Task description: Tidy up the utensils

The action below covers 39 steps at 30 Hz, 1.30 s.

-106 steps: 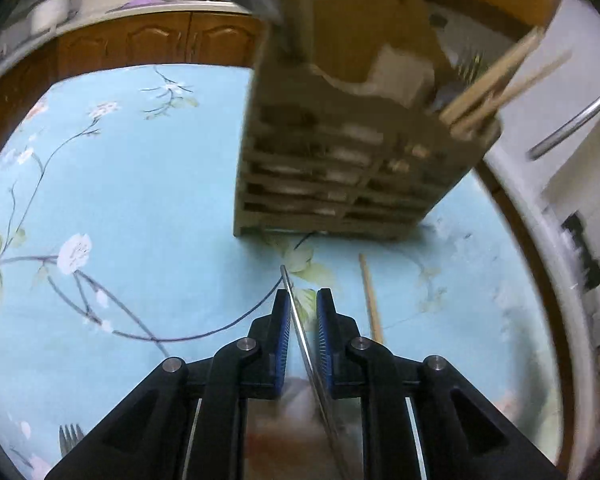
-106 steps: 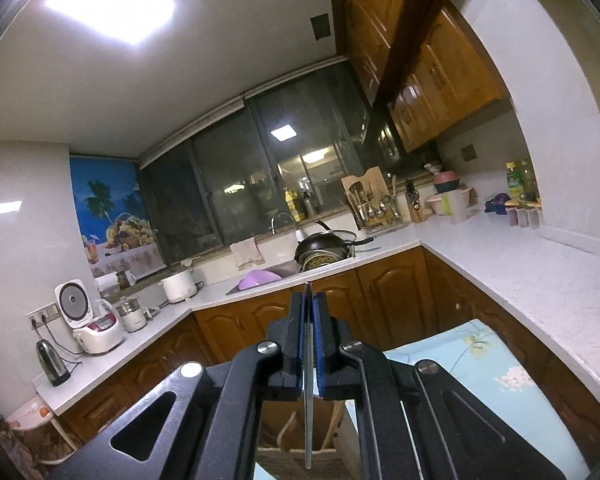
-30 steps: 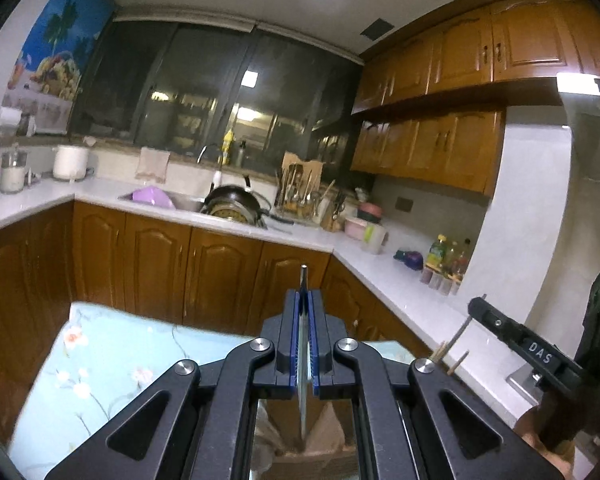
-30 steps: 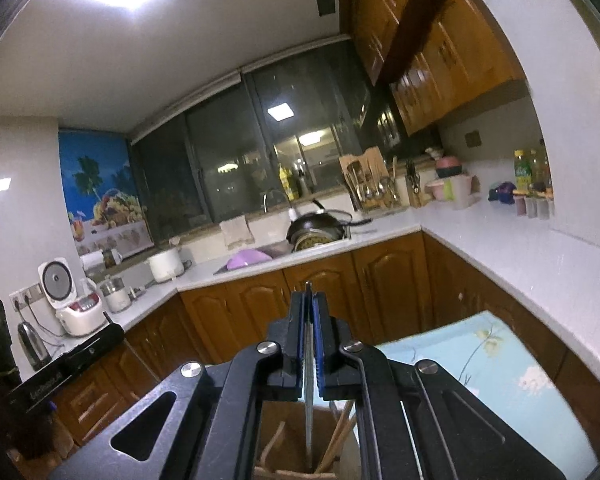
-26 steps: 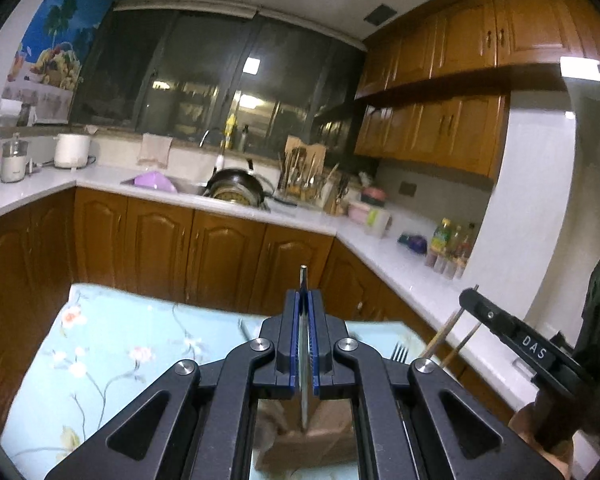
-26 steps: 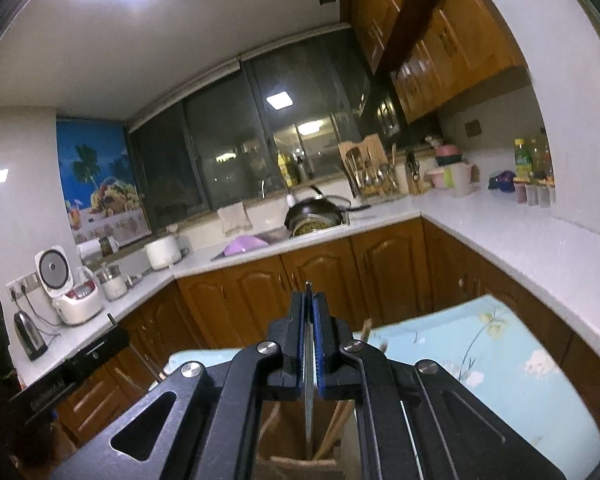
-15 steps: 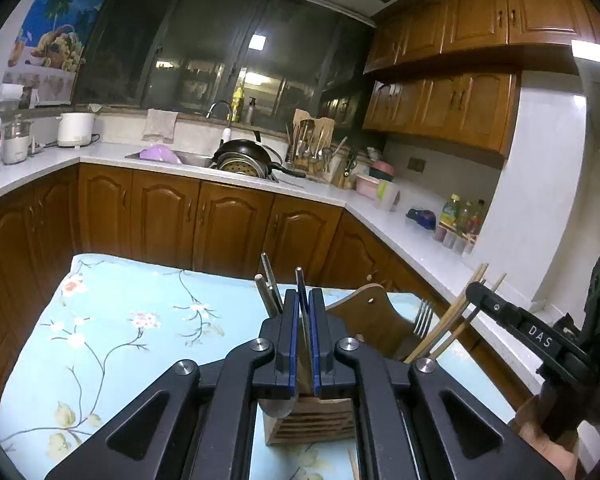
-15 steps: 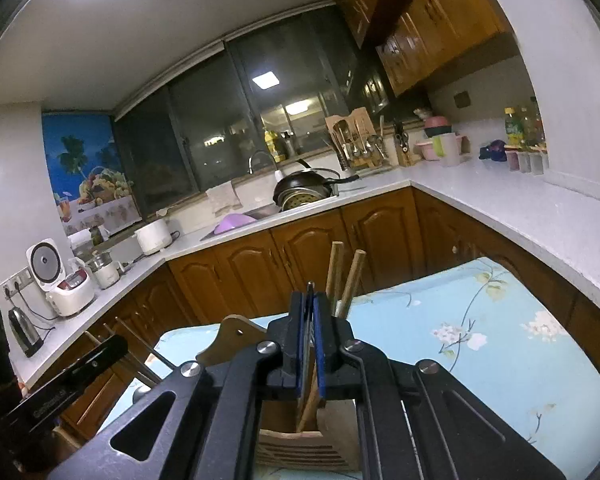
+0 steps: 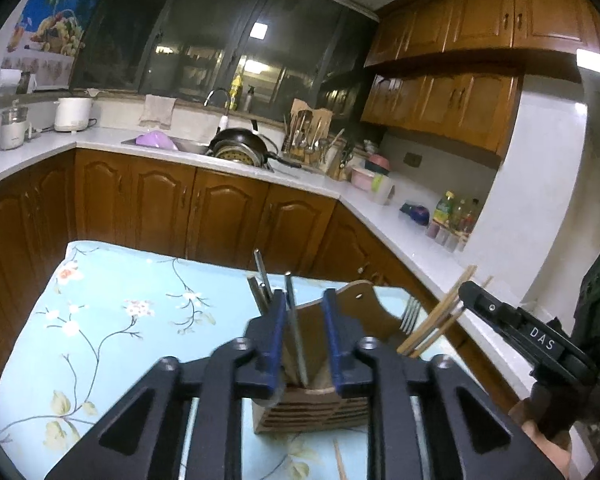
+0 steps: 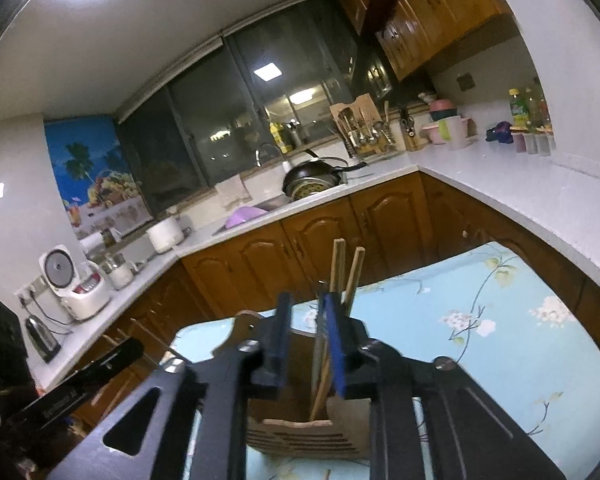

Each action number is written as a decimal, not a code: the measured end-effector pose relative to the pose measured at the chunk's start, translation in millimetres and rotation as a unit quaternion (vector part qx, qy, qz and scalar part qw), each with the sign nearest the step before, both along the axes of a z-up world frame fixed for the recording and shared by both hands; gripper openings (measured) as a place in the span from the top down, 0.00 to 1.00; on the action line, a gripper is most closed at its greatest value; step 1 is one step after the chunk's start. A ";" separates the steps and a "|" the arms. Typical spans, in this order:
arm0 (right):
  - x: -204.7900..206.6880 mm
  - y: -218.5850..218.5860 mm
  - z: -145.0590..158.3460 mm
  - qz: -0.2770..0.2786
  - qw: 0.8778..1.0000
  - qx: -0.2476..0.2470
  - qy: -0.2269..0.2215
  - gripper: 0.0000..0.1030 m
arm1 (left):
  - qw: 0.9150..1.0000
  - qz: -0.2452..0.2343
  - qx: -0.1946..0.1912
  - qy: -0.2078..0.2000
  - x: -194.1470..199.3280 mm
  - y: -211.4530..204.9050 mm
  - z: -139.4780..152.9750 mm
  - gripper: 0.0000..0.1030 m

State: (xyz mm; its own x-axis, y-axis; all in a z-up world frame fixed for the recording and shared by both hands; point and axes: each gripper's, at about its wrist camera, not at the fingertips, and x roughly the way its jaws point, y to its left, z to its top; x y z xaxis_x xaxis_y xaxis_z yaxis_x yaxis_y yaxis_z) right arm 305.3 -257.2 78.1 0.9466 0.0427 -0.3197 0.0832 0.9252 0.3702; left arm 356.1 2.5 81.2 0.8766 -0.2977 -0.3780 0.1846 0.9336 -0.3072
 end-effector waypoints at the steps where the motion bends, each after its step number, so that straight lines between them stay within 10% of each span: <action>1: -4.3 0.0 2.8 -0.003 1.000 0.001 -0.005 0.64 | 1.000 0.002 0.000 -0.004 -4.3 -0.3 0.8 0.73; 6: -35.5 -4.1 17.4 -0.013 0.999 0.013 -0.040 0.38 | 1.000 0.011 -0.018 -0.016 -36.5 11.0 5.7 0.57; 9: -55.6 -4.7 14.4 -0.013 0.999 0.022 -0.048 0.11 | 0.999 0.026 -0.022 -0.020 -63.7 20.0 0.5 0.35; 12: -69.1 -2.8 0.8 -0.001 0.999 0.026 -0.027 0.06 | 0.999 0.049 0.010 -0.006 -95.0 25.1 -15.1 0.13; 22: -150.3 20.3 -63.7 -0.003 0.999 0.032 0.024 0.06 | 0.995 0.074 0.015 0.058 -175.9 35.8 -58.8 0.12; 39: -250.6 79.7 -74.4 -0.004 0.995 -0.102 -0.008 0.01 | 0.992 0.095 0.080 0.012 -289.4 32.7 -69.5 0.11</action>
State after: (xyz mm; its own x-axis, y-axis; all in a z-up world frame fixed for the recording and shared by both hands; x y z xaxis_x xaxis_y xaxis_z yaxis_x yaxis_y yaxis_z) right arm 54.7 -177.5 3.7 0.9518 -0.0295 -0.3051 0.0869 0.9805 0.1763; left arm 66.7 35.3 11.7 0.9015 -0.0620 -0.4283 -0.0054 0.9880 -0.1545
